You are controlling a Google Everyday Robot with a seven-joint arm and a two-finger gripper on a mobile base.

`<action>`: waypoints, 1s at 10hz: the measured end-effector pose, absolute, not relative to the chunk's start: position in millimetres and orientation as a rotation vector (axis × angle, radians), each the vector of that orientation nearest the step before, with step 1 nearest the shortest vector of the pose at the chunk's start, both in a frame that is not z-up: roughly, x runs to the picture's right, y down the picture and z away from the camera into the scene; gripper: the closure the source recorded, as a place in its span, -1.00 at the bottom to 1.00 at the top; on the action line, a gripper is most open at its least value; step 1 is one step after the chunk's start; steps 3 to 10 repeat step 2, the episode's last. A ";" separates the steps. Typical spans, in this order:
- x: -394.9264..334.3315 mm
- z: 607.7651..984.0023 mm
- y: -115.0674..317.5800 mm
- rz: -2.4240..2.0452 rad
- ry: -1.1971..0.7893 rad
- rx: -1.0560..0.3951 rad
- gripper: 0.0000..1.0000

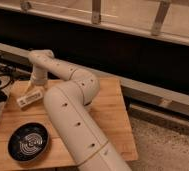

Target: Place the bottle in the ceramic bowl

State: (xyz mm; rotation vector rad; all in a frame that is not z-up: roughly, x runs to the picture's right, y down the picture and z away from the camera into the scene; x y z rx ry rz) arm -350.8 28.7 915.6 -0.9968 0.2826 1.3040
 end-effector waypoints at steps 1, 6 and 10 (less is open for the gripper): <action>-350.0 924.2 29.3 1.337 0.299 -1.009 -0.60; -353.0 927.6 32.7 1.343 0.312 -1.022 -0.60; -353.0 927.6 32.7 1.343 0.312 -1.022 -0.60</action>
